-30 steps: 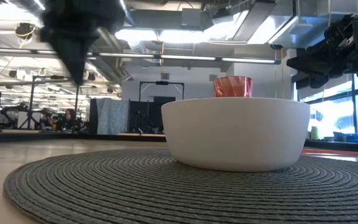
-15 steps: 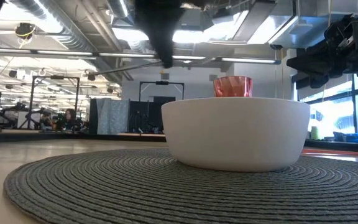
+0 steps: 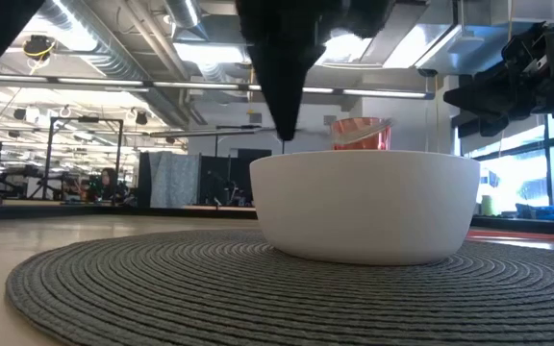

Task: Pick & Place Utensil
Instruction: Put the silver fork into the white bowl

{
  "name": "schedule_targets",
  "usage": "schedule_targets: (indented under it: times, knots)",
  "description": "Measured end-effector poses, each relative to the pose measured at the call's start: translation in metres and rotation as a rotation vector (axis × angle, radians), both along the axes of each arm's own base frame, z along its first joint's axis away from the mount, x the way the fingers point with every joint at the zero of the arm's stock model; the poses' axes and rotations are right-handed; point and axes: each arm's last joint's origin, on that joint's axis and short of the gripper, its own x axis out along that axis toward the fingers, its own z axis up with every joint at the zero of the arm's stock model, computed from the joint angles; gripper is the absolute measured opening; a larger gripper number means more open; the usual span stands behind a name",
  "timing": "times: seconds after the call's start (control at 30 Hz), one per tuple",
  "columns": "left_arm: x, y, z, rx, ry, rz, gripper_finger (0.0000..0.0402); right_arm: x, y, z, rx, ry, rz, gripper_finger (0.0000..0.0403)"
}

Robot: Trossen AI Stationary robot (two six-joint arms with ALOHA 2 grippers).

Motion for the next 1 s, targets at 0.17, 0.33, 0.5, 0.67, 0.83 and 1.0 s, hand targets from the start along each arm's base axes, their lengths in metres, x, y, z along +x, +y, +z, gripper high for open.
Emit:
schedule_targets:
  times: [0.17, 0.33, 0.5, 0.67, 0.83, 1.0]
  knots:
    - [-0.001, -0.014, 0.003, 0.157, -0.026, -0.180, 0.0004, 0.000, 0.000, 0.000, -0.002, 0.000, 0.000, 0.0011]
    - [-0.003, -0.029, 0.003, 0.305, -0.048, -0.333, 0.0005, 0.000, 0.000, 0.000, 0.000, 0.000, 0.000, 0.0011]
    - [-0.003, -0.040, 0.001, 0.341, -0.051, -0.401, 0.0005, 0.000, 0.000, 0.000, 0.000, 0.000, 0.001, 0.0011]
    - [-0.003, -0.055, -0.022, 0.358, 0.018, -0.486, 0.0006, 0.000, 0.000, 0.000, 0.000, 0.000, 0.001, 0.0011]
    - [-0.003, -0.061, -0.047, 0.473, 0.122, -0.579, 0.0005, 0.000, 0.000, 0.000, 0.004, -0.001, 0.001, 0.0011]
    - [-0.001, -0.059, -0.054, 0.460, 0.148, -0.590, 0.0008, 0.000, 0.000, 0.000, 0.004, -0.001, 0.001, 0.0011]
